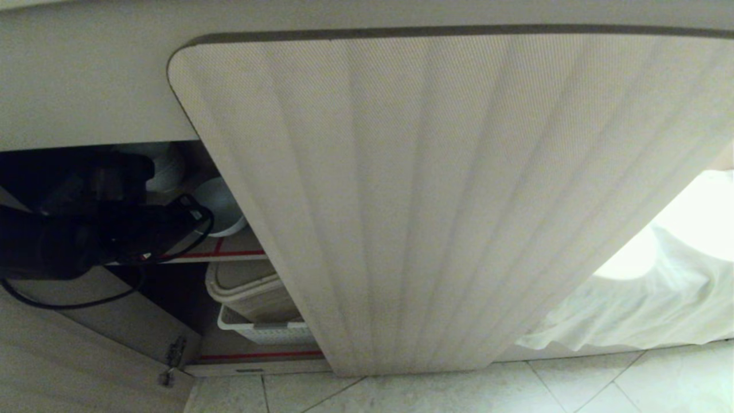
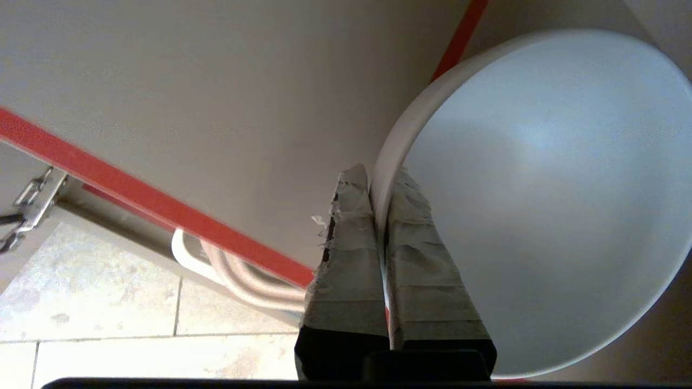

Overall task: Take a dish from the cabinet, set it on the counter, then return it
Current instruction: Take the bowl from the cabinet

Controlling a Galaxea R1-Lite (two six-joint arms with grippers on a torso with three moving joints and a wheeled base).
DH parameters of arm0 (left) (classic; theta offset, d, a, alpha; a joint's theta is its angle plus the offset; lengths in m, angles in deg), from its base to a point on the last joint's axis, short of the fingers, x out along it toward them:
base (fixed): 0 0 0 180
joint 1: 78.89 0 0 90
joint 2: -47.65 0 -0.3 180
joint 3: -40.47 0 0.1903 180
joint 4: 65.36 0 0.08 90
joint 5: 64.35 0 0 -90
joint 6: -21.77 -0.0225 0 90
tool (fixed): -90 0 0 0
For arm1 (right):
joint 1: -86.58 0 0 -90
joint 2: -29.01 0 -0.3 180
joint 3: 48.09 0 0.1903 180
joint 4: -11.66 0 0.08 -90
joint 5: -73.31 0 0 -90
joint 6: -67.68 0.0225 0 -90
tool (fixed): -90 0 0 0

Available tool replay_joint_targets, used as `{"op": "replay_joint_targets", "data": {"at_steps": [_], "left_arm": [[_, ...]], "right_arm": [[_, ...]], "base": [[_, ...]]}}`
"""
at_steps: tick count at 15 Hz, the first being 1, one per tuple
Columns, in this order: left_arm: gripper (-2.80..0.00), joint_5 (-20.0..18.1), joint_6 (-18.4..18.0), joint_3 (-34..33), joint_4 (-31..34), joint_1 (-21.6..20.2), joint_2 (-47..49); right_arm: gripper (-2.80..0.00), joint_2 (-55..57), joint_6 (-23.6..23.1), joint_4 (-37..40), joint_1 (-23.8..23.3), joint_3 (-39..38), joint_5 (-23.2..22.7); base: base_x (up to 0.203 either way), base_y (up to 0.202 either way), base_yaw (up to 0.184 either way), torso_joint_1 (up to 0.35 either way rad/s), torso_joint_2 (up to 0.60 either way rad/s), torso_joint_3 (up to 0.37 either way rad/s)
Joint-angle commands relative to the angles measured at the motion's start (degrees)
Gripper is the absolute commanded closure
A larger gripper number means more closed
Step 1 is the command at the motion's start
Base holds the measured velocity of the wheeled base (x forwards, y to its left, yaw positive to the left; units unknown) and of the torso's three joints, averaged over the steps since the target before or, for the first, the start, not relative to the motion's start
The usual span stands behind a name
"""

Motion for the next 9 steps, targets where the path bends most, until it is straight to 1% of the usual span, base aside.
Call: {"op": "replay_joint_targets", "data": {"at_steps": [1,9], "left_arm": [[0.0,0.03,0.27,-0.81,-0.01,0.0,-1.26],[0.0,-0.06,0.27,-9.58,0.0,0.15,-7.77]], "right_arm": [[0.0,0.09,-0.06,0.0,0.04,0.0,-0.04],[0.0,0.09,0.01,0.0,-0.04,0.0,-0.04]], "base": [[0.0,0.0,0.0,0.0,0.0,0.0],[0.0,0.0,0.0,0.0,0.0,0.0]]}}
